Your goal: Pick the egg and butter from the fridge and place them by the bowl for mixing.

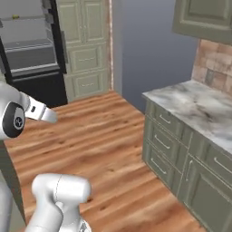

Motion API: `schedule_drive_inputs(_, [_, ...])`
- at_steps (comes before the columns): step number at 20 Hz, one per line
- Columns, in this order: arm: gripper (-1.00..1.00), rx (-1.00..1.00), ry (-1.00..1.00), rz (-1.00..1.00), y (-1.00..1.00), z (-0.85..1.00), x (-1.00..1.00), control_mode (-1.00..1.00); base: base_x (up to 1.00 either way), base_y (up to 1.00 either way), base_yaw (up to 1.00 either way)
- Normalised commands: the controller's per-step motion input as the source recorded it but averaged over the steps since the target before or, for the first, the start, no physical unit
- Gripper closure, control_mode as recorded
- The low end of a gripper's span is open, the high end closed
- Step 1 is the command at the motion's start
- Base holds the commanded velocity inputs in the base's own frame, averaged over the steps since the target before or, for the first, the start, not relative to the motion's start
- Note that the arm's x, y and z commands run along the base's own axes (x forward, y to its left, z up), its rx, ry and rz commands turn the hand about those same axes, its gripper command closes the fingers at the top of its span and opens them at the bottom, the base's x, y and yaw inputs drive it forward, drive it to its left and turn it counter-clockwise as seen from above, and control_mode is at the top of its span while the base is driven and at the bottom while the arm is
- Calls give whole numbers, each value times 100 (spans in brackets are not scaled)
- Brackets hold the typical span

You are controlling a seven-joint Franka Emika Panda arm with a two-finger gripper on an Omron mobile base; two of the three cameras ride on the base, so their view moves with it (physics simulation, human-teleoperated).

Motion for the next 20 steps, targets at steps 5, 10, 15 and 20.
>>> schedule_drive_inputs(5, [-100,0,0,0,0,0,0,100,100,-2,50])
schedule_drive_inputs(10, [-100,0,0,0,0,0,0,100,100,-22,39])
schedule_drive_inputs(15, [-100,0,0,0,0,0,0,100,100,-58,23])
schedule_drive_inputs(20, [-100,0,0,0,0,0,0,100,100,-25,26])
